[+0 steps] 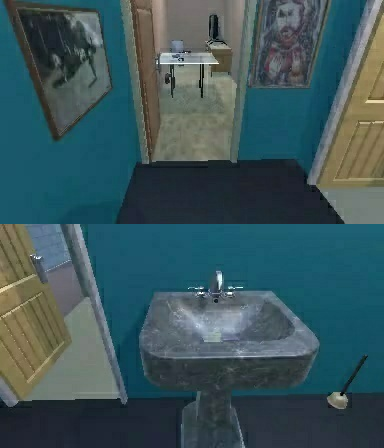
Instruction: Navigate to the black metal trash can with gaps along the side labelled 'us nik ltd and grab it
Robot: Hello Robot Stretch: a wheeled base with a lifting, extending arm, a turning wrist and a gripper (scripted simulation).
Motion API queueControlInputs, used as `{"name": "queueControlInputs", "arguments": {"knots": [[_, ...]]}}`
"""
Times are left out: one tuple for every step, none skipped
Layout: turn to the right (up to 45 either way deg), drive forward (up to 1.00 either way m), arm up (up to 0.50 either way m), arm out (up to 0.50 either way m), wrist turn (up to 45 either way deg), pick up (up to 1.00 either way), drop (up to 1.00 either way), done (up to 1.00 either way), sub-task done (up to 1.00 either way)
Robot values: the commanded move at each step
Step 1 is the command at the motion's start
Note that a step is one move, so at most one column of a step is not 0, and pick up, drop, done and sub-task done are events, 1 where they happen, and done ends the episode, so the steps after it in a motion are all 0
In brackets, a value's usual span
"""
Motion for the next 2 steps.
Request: {"name": "queueControlInputs", "arguments": {"knots": [[0.0,1.0,0.0,0.0,0.0,0.0,0.0,0.0,0.0],[0.0,1.0,0.0,0.0,0.0,0.0,0.0,0.0,0.0]]}}
